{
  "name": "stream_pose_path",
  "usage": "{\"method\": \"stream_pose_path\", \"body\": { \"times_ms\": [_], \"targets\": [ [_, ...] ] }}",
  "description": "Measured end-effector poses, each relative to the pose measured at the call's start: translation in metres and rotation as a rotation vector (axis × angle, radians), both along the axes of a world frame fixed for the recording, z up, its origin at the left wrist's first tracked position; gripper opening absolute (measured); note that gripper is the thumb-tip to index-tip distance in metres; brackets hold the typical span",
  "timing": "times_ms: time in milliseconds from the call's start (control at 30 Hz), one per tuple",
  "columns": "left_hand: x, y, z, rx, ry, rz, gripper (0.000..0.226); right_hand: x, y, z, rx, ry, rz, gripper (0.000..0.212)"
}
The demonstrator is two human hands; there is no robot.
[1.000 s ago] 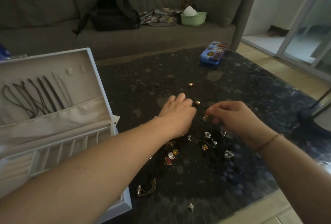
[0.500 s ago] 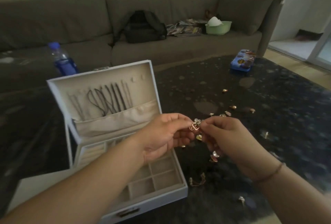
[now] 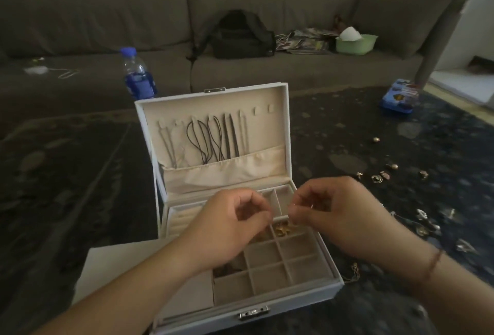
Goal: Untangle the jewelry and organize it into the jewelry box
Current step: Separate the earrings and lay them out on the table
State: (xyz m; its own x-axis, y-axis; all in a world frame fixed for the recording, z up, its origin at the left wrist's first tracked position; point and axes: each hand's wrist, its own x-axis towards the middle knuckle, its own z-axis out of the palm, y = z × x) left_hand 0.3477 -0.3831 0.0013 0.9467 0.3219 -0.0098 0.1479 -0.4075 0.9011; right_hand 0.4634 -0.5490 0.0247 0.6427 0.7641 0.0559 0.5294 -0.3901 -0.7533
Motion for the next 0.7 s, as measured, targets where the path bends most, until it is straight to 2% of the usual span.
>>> {"method": "stream_pose_path", "body": {
  "times_ms": [100, 167, 267, 367, 500, 700],
  "targets": [
    [0.006, 0.015, -0.006, 0.381, -0.025, -0.008, 0.005, 0.02, 0.012, 0.006, -0.124, -0.113, 0.007, 0.016],
    [0.012, 0.02, -0.013, 0.604, -0.05, -0.09, 0.014, 0.03, 0.021, 0.005, -0.176, -0.153, -0.006, 0.015],
    [0.019, 0.021, -0.024, 0.781, -0.056, -0.194, 0.031, 0.04, 0.032, 0.0, -0.211, -0.164, -0.017, 0.009],
    [0.019, 0.017, -0.028, 0.875, -0.017, -0.235, 0.044, 0.04, 0.037, -0.008, -0.274, -0.204, -0.012, 0.014],
    [0.017, 0.016, -0.029, 0.878, 0.049, -0.251, 0.056, 0.04, 0.036, -0.019, -0.319, -0.263, -0.004, 0.021],
    [0.015, 0.013, -0.027, 0.923, 0.117, -0.265, 0.06, 0.047, 0.037, -0.033, -0.296, -0.271, 0.011, 0.014]
  ]
}}
